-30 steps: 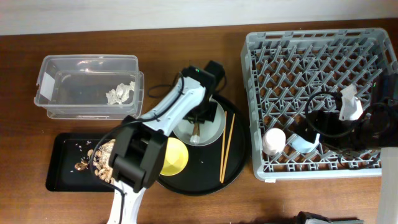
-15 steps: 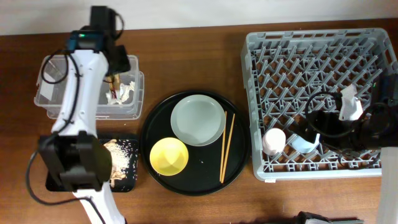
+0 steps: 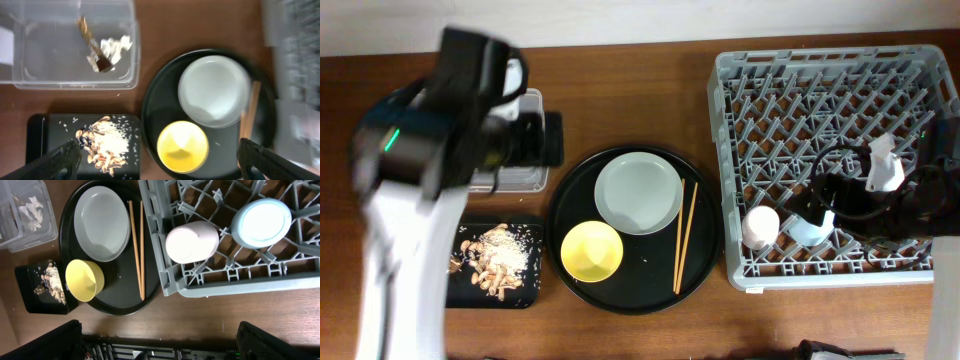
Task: Sort waste into correct bins and load items into the dishwasher rack
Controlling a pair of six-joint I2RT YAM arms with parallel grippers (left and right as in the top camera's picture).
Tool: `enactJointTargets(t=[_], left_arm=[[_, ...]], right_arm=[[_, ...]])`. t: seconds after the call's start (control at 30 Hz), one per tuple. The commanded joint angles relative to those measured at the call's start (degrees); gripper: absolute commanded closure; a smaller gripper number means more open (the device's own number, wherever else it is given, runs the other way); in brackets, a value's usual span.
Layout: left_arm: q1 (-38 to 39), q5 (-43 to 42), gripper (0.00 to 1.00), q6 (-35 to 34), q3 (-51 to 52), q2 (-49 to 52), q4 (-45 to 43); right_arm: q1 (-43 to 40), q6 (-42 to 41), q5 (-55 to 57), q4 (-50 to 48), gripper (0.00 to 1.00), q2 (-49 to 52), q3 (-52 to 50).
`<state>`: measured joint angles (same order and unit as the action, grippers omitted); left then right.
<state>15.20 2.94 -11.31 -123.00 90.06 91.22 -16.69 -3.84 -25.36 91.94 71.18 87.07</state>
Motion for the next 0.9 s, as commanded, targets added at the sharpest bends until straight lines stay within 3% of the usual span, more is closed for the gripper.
enactJointTargets(t=[0.0, 0.17, 0.3, 0.33, 0.43, 0.53, 0.87], left_arm=[[4.52, -1.53, 0.01, 0.70, -0.20, -4.26, 1.44], [6.91, -1.01, 0.01, 0.74, -0.20, -7.85, 3.10], [6.86, 4.22, 0.01, 0.74, 0.00, -8.35, 4.90], [6.58, 5.42, 0.01, 1.44, 0.68, -8.81, 2.62], [6.32, 1.38, 0.01, 12.07, 5.88, -13.46, -9.22], [5.70, -3.50, 0.01, 20.41, 16.55, -21.18, -20.72], [-4.28, -8.13, 0.01, 20.44, 65.13, -53.00, -48.15]], right_arm=[[0.26, 0.44, 0.52, -0.02, 0.01, -0.37, 0.59], [0.26, 0.44, 0.52, -0.02, 0.01, -0.37, 0.59], [0.26, 0.44, 0.52, -0.02, 0.01, -0.37, 0.59], [0.26, 0.44, 0.50, -0.02, 0.01, -0.37, 0.59], [0.26, 0.44, 0.52, -0.02, 0.01, -0.37, 0.59], [0.26, 0.44, 0.52, -0.02, 0.01, -0.37, 0.59], [0.26, 0.44, 0.52, -0.02, 0.01, -0.37, 0.59]])
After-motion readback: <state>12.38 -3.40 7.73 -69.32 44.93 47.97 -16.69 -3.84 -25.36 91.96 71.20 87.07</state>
